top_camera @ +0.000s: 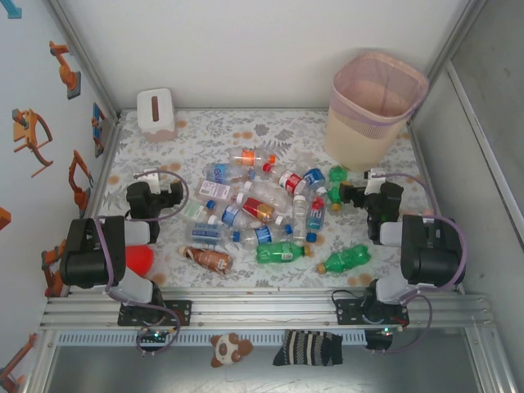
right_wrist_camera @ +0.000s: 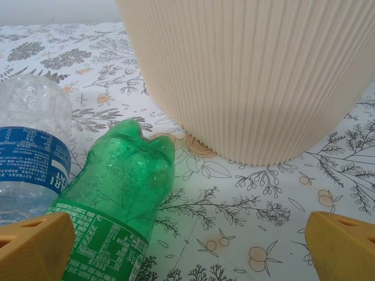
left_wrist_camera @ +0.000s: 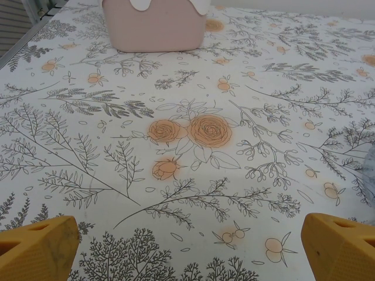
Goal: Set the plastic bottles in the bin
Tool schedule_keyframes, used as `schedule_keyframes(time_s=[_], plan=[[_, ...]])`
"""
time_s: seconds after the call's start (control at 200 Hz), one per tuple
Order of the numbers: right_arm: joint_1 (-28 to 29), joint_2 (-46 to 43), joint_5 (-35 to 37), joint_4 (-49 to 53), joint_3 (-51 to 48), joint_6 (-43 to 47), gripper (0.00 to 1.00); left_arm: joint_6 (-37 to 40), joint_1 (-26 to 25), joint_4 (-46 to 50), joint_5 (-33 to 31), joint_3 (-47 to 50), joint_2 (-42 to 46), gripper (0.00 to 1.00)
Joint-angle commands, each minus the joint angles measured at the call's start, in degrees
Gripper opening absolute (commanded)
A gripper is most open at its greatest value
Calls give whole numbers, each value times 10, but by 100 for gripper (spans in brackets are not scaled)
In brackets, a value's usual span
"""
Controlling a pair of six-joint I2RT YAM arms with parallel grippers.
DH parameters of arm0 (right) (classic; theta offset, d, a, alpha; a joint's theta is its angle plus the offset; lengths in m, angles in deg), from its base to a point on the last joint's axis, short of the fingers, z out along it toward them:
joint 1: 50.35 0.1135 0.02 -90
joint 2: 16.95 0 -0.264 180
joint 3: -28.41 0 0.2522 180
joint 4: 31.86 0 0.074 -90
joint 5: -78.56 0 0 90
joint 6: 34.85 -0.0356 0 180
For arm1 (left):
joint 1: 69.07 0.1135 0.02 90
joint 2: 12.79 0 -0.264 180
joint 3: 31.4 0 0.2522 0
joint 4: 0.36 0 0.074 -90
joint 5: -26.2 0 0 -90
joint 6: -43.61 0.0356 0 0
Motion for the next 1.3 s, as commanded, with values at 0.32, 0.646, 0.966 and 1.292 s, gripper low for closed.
schedule_keyframes(time_s=[0.32, 0.646, 0.966, 1.292], plan=[[-4, -41, 22, 9, -5, -6, 97, 26, -19, 42, -19, -20, 37, 97], [-4, -145, 47, 215, 50, -24, 94, 11, -49, 236, -120, -76, 130, 97], [3, -245, 42, 561, 167, -93, 89, -95, -54, 465, -85, -163, 205, 97], [10, -254, 52, 862, 277, -211, 78, -152, -54, 702, 8, -291, 261, 99]])
